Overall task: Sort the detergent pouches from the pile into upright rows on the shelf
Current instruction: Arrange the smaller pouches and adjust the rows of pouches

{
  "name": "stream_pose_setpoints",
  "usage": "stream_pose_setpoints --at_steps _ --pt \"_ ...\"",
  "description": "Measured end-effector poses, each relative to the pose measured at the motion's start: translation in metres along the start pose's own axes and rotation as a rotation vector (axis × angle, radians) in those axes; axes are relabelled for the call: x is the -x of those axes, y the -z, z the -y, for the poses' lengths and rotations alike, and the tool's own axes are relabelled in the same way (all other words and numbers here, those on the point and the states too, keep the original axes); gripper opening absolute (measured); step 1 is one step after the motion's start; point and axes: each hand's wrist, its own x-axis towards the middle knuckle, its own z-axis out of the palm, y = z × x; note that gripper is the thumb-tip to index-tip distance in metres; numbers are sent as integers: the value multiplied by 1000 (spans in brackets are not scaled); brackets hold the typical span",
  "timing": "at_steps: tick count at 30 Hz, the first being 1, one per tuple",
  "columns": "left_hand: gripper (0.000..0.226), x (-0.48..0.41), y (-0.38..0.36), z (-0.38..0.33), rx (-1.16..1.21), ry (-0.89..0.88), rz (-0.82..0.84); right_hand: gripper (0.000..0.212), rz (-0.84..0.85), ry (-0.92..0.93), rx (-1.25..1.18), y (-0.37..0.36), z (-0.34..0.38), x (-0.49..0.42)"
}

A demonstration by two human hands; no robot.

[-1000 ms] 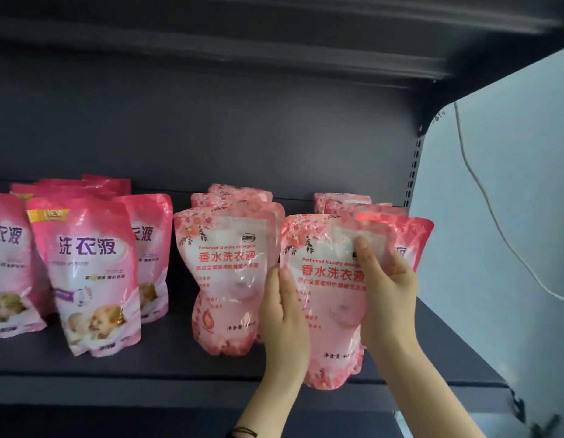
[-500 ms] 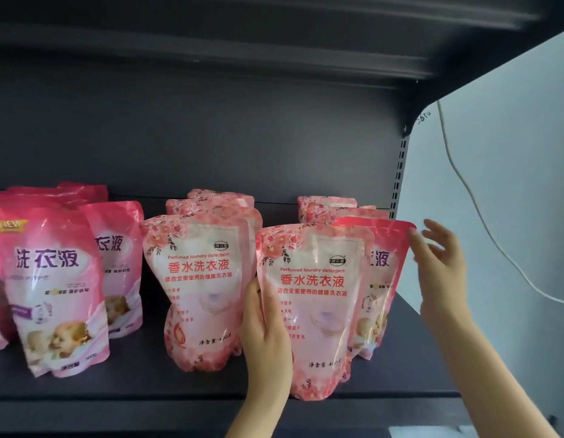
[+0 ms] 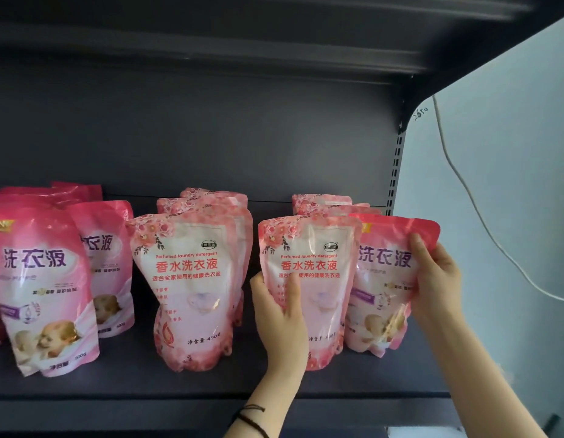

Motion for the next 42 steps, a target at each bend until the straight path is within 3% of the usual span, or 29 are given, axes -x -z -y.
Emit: stream_pose_setpoints --at_steps 4,6,9,12,14,17,19,24,27,32,37,42 --pt "19 -8 -18 7 -56 7 18 12 -25 6 -5 14 8 -6" --pt "38 -9 -21 12 -152 -23 -42 12 -39 14 3 20 10 -8" --pt "47 -1 -22 7 -367 -351 -175 13 -46 15 4 28 15 -8" --pt "40 14 -37 -5 -320 -679 -96 14 -49 4 11 36 20 -9" --pt "33 24 -56 -16 -228 -628 146 10 -51 -8 0 41 23 -10" --pt "44 39 -81 -27 -185 -328 426 10 -27 -34 -16 50 27 -11" --pt "50 44 -95 -24 -107 -130 493 12 17 -45 -14 54 29 -12" --pt "24 36 -112 -15 20 122 506 27 89 -60 42 59 31 -13" --pt "25 34 -114 -9 37 158 508 38 79 -81 97 68 24 -5" --pt "21 33 -113 -13 24 77 423 18 -6 6 116 61 24 12" --pt "18 29 -87 -38 80 -48 346 14 51 97 81 33 48 33" --pt "18 12 -37 -72 108 -139 273 14 134 77 -20 -12 64 66"
